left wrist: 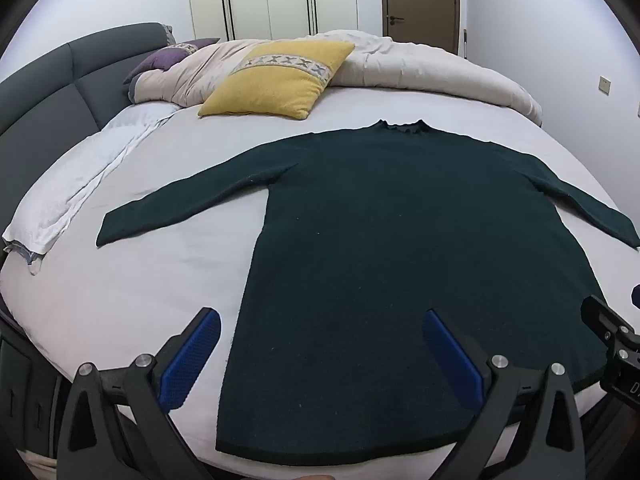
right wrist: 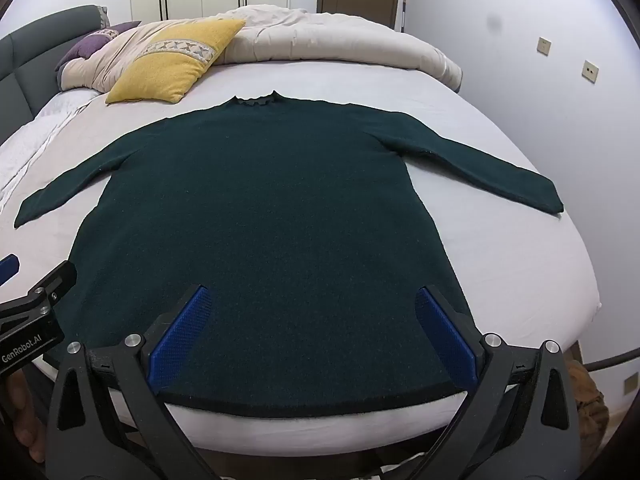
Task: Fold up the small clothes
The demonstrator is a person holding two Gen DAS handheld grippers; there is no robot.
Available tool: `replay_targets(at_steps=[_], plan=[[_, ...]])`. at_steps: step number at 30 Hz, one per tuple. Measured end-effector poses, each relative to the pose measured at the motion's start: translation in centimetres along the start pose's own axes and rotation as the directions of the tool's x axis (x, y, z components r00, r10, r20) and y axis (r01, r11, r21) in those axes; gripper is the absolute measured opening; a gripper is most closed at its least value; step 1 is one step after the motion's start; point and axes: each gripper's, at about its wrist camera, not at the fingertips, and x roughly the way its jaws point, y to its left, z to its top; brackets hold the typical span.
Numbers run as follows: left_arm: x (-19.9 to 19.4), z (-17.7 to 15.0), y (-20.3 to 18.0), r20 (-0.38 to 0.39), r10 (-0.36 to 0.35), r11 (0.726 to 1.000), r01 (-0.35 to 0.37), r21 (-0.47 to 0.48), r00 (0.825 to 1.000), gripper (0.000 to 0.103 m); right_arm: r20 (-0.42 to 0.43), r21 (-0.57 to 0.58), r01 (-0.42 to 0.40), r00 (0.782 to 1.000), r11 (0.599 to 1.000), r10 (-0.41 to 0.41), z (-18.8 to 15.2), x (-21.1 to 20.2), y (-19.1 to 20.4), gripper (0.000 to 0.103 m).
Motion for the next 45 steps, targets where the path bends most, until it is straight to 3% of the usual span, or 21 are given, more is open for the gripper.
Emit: replay_targets(at_steps=[45], plan=[[-0.02,0.00,-0.08,0.004,0.020,1.000,-0.020,0.018,1.000,0.103,-0.007,0.001,-0.002,1.000,1.000,0.002,-0.07,0.10,0.01,0.103]])
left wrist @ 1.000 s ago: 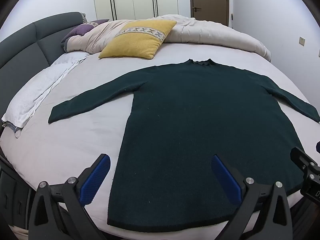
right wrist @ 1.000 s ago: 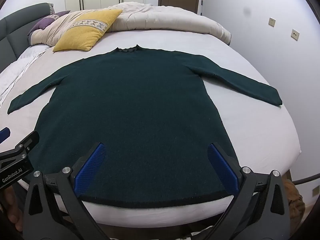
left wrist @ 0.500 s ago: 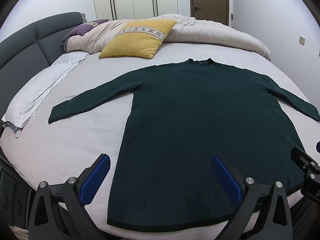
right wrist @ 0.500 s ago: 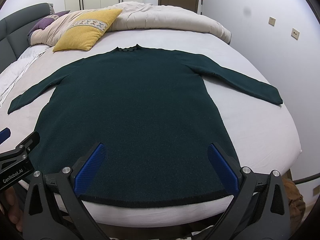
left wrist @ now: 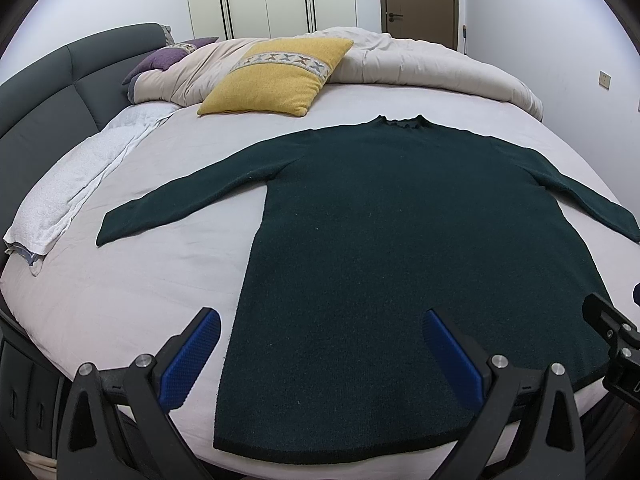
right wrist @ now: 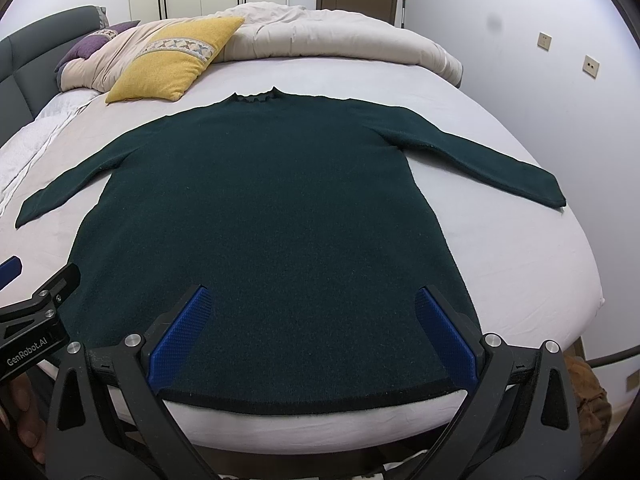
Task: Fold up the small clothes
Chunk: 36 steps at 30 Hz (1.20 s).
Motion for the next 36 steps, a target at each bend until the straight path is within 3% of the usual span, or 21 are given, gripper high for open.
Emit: replay_targets(at_steps=[36], plan=[[0.02,0.02,-0.03,-0.003,0.001,1.000,-0.001,0.001,1.000,0.103,-0.005,-0.002,0.000,1.000,1.000,0.000,-0.42,0.29,-0.04,0.103]])
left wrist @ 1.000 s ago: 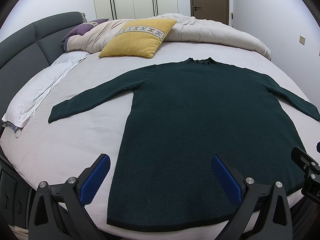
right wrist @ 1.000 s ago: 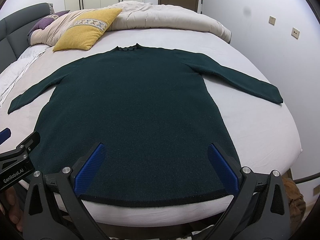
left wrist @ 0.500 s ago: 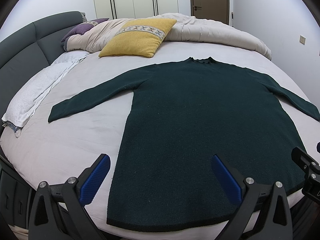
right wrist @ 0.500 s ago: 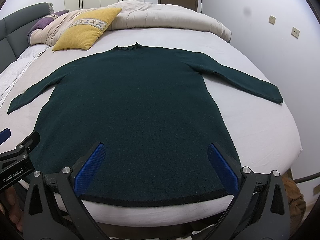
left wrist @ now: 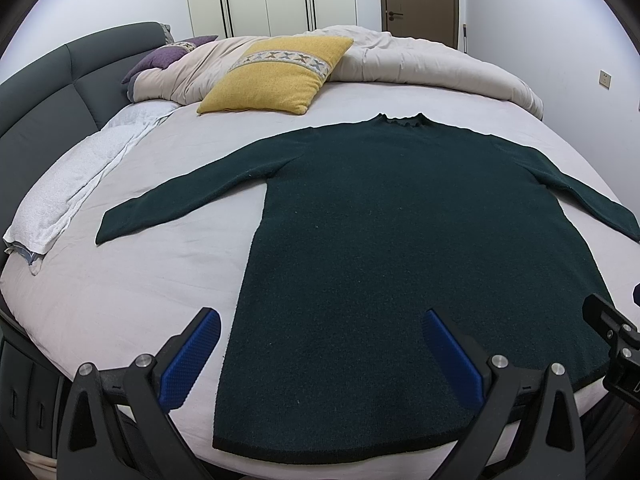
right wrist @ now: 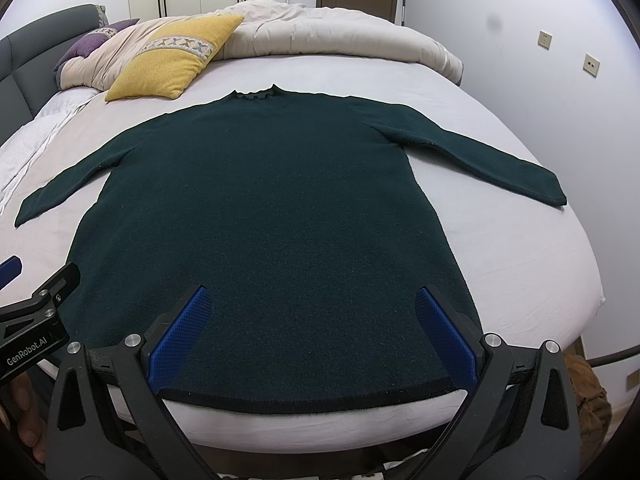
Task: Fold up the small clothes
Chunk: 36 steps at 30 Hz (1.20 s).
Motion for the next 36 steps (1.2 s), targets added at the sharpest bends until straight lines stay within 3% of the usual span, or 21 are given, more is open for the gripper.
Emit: replay_targets(at_steps=[28,33,36], plan=[[0.1,-0.8,-0.3,0.011,-0.019,1.000,0.019,0.003,1.000,0.103,-0.005,0.009,0.002,1.000,1.000,-0.002,-0.4,0.5,0.2,0.103],[0.6,-1.2,0.1,0.019,-0.045,0.999,0.045,0.009,0.999,0.103,0.021,0.050,0.000,1.000,0.999,-0.001,0.0,0.4,-2.5,0.103],[1.1,-1.0,1.0,-0.008,-0.057,0.998,0.056,-0.035,0.998,0.103,0.056,0.118,0.017,0.998,0.993,-0.023,1.0,0.7,-6.5,0.103]])
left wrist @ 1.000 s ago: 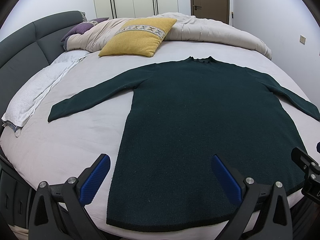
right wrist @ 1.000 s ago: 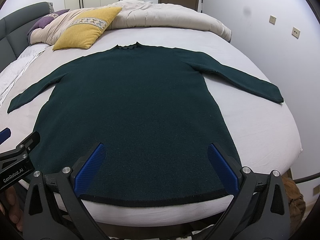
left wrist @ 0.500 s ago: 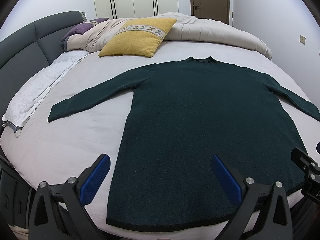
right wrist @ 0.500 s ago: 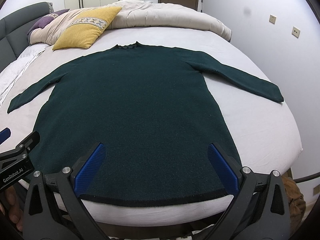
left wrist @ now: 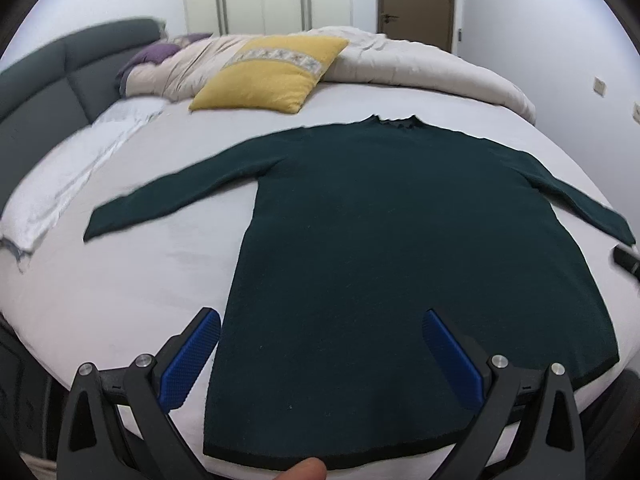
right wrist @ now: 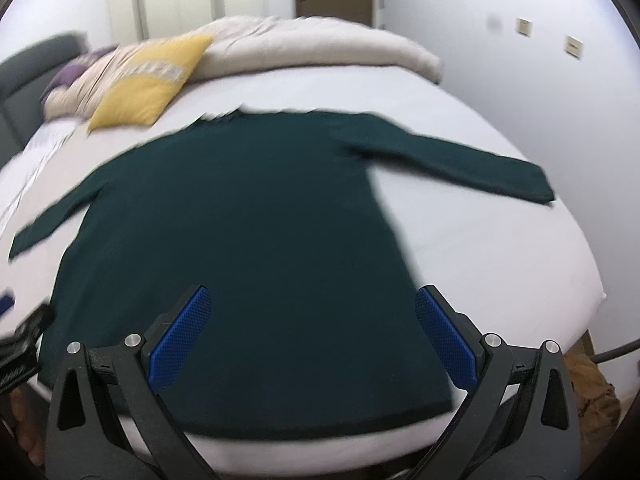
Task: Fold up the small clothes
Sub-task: 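Grasp the sweater's sleeve cuff with the right gripper and lift it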
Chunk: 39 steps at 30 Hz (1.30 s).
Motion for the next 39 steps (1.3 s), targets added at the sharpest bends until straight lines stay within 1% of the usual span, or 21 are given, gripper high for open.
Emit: replay_targets(at_steps=[3,5,7,9,10,12,13,16,17,19,21,22,23,24,26,28,30,32,33,36,39], plan=[[0.9,0.3,0.8,-0.020,-0.007,1.000,0.007,-0.027,1.000,0.103,0.026,0.153,0.017,0.999,0.988,-0.021,2.0,1.1,-6.6,0.103],[1.2,0.7,0.8,-0.011,-0.017,1.000,0.017,-0.026,1.000,0.103,0.043,0.296,0.035,0.998,0.955,-0.050,3.1,2.1,-12.2,0.103],[1.8,1.4,1.1,0.002,-0.107,0.993,0.107,-0.042,0.994,0.103,0.053,0.443,0.046,0.996,0.895,-0.077,3.7,3.4,-17.9,0.102],[2.5,1.7,1.2,0.000,-0.203,0.976,0.202,-0.077,0.979,0.103,0.040,0.585,0.062,0.994,0.809,-0.105,3.5,5.0,-23.8,0.092],[2.9,1.8,1.1,-0.011,-0.218,0.972,0.217,-0.089,0.976,0.103,0.024,0.637,0.065,0.994,0.768,-0.105,3.3,5.9,-26.1,0.090],[3.6,2.0,0.5,-0.040,-0.198,0.978,0.195,-0.071,0.979,0.103,-0.004,0.716,0.063,0.996,0.695,-0.086,2.9,8.1,-30.4,0.081],[4.0,2.2,0.2,-0.062,-0.187,0.981,0.184,-0.056,0.980,0.103,-0.017,0.739,0.066,0.997,0.670,-0.080,2.7,9.0,-32.1,0.079],[5.1,2.5,0.2,-0.102,-0.182,0.981,0.174,-0.081,0.978,0.103,-0.028,0.776,0.061,0.998,0.628,-0.062,2.2,11.0,-35.4,0.076],[5.5,2.6,0.2,-0.108,-0.190,0.979,0.181,-0.090,0.976,0.103,-0.013,0.774,0.052,0.998,0.631,-0.065,2.4,11.3,-35.6,0.076],[5.9,2.8,0.0,-0.112,-0.198,0.978,0.188,-0.090,0.974,0.103,0.007,0.749,0.032,0.998,0.662,-0.057,3.1,11.8,-35.4,0.065],[6.6,3.0,-0.4,-0.127,-0.210,0.976,0.200,-0.088,0.969,0.103,-0.003,0.719,0.020,1.000,0.695,-0.026,3.6,12.9,-34.9,0.045],[6.9,2.9,-0.7,-0.130,-0.223,0.973,0.213,-0.090,0.966,0.103,-0.017,0.703,0.033,0.999,0.710,-0.029,3.6,13.4,-34.4,0.042],[7.2,3.1,-1.0,-0.132,-0.235,0.970,0.224,-0.093,0.963,0.103,-0.022,0.689,0.040,0.999,0.724,-0.035,3.9,13.8,-34.3,0.034],[7.3,3.2,-1.2,-0.132,-0.251,0.966,0.239,-0.096,0.959,0.103,-0.022,0.681,0.043,0.999,0.731,-0.039,3.9,13.9,-34.1,0.022],[7.3,3.6,-1.3,-0.121,-0.282,0.958,0.271,-0.099,0.952,0.102,-0.024,0.688,0.037,0.999,0.725,-0.028,4.7,13.9,-35.0,0.008],[7.5,4.1,-1.2,-0.111,-0.303,0.951,0.292,-0.105,0.947,0.101,-0.023,0.675,0.044,0.999,0.736,-0.038,5.4,13.2,-35.0,0.007],[7.8,4.7,-0.8,-0.102,-0.324,0.942,0.311,-0.122,0.941,0.098,-0.009,0.631,0.049,0.998,0.774,-0.056,6.7,12.5,-33.8,0.007],[8.1,5.3,-0.4,-0.093,-0.346,0.933,0.331,-0.145,0.934,0.097,0.035,0.588,0.010,0.999,0.808,-0.038,8.8,11.5,-31.5,0.007],[8.2,5.7,-0.1,-0.087,-0.359,0.926,0.343,-0.159,0.929,0.097,0.057,0.564,-0.022,0.998,0.826,-0.013,10.8,11.6,-30.0,0.007],[8.5,6.7,0.8,-0.061,-0.401,0.903,0.383,-0.196,0.914,0.097,0.116,0.442,-0.130,0.989,0.887,0.087,14.7,10.3,-23.2,0.007],[9.0,7.8,2.2,-0.033,-0.432,0.877,0.412,-0.248,0.901,0.096,0.121,0.286,-0.239,0.970,0.928,0.212,17.4,10.1,-14.1,0.007]])
